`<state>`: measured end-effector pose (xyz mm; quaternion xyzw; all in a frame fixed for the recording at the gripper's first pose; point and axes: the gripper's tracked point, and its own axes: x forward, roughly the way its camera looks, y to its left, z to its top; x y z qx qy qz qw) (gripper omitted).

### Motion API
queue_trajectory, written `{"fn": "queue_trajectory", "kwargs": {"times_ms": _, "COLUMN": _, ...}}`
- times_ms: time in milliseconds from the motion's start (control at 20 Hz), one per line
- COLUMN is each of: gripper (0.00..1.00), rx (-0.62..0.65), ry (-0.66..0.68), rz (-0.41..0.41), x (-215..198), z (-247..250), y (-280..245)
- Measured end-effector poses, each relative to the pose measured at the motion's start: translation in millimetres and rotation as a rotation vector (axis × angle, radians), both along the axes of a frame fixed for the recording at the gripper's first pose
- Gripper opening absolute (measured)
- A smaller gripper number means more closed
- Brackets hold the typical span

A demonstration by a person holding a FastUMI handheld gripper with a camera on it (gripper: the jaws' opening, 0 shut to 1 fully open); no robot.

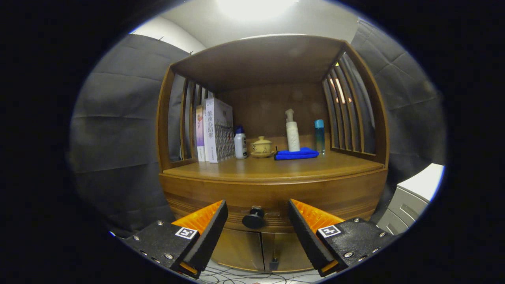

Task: Pull open the drawer, take out the items inside it, and place them on the countertop above the cabinet.

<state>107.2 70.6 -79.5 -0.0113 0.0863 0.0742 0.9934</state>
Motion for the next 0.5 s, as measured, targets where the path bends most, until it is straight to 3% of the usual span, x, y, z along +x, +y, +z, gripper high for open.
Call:
{"fn": "queue_trajectory", "kwargs": {"times_ms": 300, "gripper": 0.93, "rx": -0.021, "ry": 0.099, "rz": 0.009, "x": 16.4, "z": -42.3, "y": 12.3}}
{"fn": "queue_trajectory", "kwargs": {"times_ms": 500, "gripper": 0.74, "rx": -0.017, "ry": 0.111, "rz": -0.039, "x": 30.5, "z": -49.1, "y": 3.1}}
